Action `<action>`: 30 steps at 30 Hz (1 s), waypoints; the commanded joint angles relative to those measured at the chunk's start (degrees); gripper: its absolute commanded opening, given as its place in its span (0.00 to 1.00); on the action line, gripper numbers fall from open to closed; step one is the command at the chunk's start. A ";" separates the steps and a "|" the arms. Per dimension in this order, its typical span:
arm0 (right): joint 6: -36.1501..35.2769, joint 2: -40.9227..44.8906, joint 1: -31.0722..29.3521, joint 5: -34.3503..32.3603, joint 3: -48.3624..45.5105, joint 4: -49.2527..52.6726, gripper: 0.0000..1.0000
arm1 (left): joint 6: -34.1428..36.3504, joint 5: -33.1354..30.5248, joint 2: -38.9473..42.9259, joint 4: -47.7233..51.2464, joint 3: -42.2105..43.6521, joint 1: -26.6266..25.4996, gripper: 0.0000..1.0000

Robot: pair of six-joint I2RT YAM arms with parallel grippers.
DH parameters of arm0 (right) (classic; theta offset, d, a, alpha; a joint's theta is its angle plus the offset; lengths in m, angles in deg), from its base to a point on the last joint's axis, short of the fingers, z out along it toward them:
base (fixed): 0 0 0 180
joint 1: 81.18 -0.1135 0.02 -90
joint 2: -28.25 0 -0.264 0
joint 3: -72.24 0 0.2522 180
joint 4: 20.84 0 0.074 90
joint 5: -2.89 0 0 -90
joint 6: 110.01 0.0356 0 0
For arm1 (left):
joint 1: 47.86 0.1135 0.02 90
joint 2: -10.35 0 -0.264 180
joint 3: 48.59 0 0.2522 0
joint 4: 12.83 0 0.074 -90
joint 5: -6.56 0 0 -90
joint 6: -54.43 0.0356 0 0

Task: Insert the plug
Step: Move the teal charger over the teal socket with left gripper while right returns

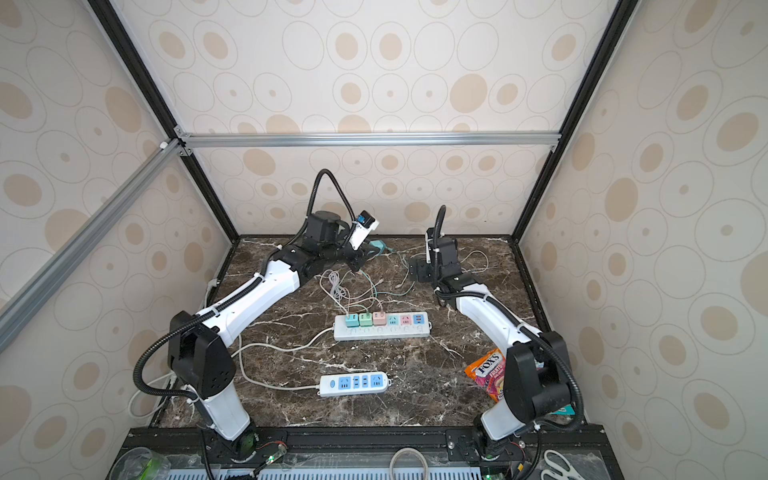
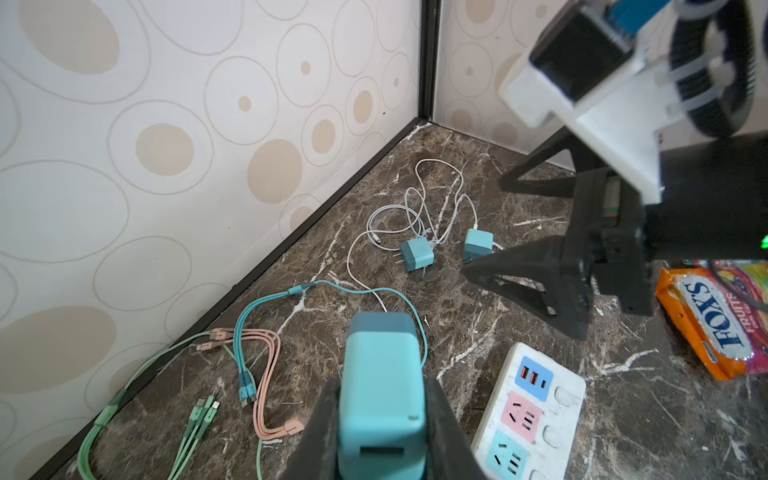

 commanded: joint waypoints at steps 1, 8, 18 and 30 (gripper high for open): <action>0.26 5.29 0.15 -3.62 -4.29 -1.98 0.99 | 5.74 0.25 -1.98 5.93 -4.04 -1.12 0.00; 4.37 15.98 1.85 -9.45 -15.18 -5.78 1.00 | 11.92 -3.47 -7.56 15.39 -11.41 -4.36 0.00; 6.74 27.54 2.17 -11.91 -25.17 -5.20 1.00 | 19.16 -4.14 -15.16 29.49 -20.55 -8.78 0.00; 6.51 30.57 2.17 -17.29 -27.83 -4.51 1.00 | 25.24 -11.21 -22.42 42.68 -26.55 -15.18 0.00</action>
